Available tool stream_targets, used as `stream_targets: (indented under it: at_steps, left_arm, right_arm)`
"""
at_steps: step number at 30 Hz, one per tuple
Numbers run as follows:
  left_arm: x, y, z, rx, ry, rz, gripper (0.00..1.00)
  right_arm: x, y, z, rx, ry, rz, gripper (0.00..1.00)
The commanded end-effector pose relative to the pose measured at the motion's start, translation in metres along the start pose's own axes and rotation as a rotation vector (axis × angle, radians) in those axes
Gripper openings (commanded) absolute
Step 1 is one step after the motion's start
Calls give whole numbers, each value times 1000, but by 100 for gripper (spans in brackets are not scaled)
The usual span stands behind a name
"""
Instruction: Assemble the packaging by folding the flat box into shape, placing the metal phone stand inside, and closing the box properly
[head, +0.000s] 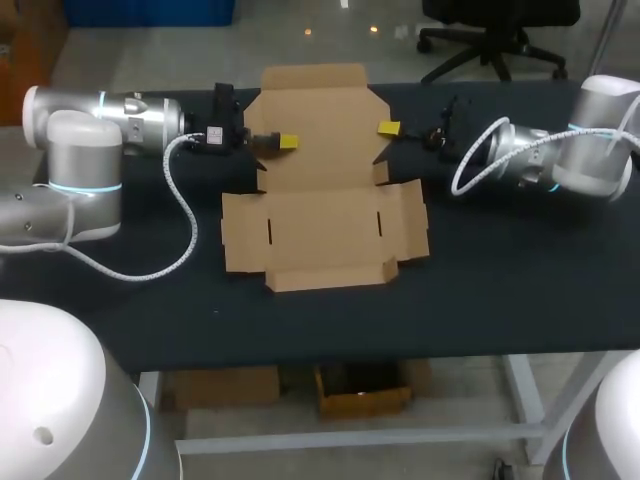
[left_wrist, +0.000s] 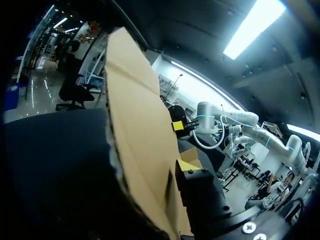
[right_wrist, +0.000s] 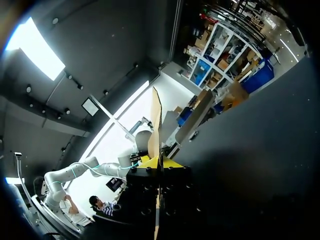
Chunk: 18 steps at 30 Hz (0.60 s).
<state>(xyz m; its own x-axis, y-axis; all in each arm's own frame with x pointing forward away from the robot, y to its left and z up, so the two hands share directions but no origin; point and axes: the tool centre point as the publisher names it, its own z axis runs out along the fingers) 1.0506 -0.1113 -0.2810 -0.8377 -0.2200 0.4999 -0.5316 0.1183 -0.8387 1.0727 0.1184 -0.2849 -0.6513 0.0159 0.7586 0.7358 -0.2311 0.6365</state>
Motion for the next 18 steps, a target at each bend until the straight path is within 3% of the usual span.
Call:
stream_targets:
  at_steps: [1, 9, 18]
  left_arm:
    - [-4, 0, 0, 1, 11, 1, 29]
    - [-5, 1, 1, 4, 19, -2, 25]
    - [-5, 1, 0, 3, 24, -1, 0]
  right_arm:
    - [-3, 0, -2, -5, 13, -1, 0]
    - [-3, 0, -1, -6, 16, 0, 0]
    - [-3, 1, -1, -7, 18, 0, 0]
